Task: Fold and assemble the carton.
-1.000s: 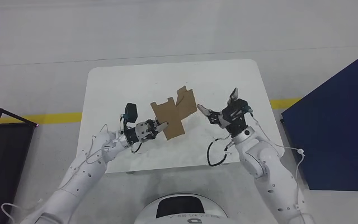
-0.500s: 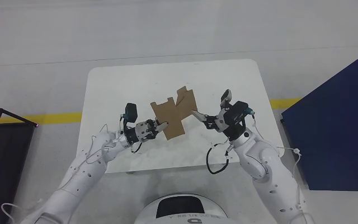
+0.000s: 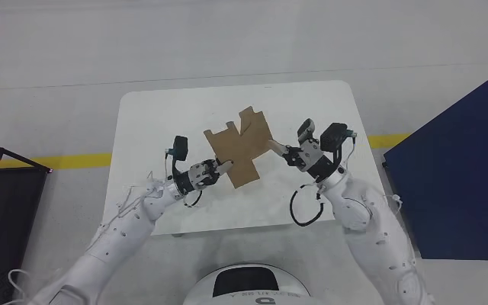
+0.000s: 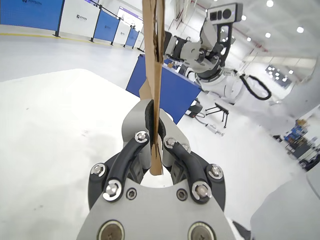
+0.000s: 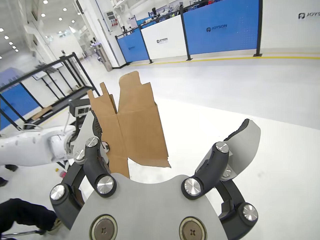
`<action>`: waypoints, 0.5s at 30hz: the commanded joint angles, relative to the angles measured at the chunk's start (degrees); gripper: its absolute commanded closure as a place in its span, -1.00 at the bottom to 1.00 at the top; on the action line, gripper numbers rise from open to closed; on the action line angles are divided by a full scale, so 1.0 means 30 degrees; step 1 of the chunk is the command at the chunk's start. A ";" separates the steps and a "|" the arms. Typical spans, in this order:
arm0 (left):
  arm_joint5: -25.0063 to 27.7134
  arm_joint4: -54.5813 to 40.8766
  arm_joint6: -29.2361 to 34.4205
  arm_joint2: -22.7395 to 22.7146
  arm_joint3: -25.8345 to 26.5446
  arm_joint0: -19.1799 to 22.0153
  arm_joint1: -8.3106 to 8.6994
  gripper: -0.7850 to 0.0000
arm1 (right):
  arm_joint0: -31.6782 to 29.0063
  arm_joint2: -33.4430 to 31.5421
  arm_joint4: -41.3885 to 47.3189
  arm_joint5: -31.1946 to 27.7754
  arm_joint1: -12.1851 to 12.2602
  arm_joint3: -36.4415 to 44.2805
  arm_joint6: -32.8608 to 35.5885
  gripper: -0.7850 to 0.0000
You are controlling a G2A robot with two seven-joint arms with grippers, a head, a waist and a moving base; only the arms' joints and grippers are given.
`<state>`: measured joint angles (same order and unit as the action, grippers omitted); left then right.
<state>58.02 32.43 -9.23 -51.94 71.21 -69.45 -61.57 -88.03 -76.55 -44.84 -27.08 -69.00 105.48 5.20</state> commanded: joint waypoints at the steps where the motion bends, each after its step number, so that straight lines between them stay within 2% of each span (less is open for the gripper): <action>1: -0.0005 -0.5343 0.2845 0.1184 -0.0260 0.0746 0.0052 1.00 | 0.0163 -0.0231 0.1487 -0.0455 0.0029 -0.0284 0.0415 -1.00; 4: -0.0005 -1.3422 0.7493 0.2340 -0.0361 0.1729 0.0198 1.00 | 0.0266 -0.0610 0.2755 -0.1114 0.0100 -0.0490 0.0965 -1.00; 9: -0.0303 -2.6496 1.6976 0.3188 -0.1285 0.2859 0.0393 1.00 | 0.0250 -0.0894 0.3188 -0.1132 0.0159 -0.0558 0.1290 -1.00; 11: -0.1256 -2.9345 1.9756 0.3037 -0.2022 0.3373 0.0402 1.00 | 0.0263 -0.0880 0.3144 -0.1040 0.0164 -0.0562 0.1318 -1.00; 13: -0.2271 -3.0551 2.0773 0.2829 -0.2114 0.3598 0.0355 1.00 | 0.0268 -0.0837 0.3104 -0.1000 0.0164 -0.0581 0.1282 -1.00; 15: -0.2241 -3.0031 2.0743 0.2543 -0.2257 0.3718 0.0329 1.00 | 0.0273 -0.0805 0.3001 -0.0993 0.0168 -0.0589 0.1252 -1.00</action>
<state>50.95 -59.27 53.48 -43.95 64.49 -58.34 -60.54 -87.21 -78.99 -35.74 -30.04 -68.50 103.73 9.02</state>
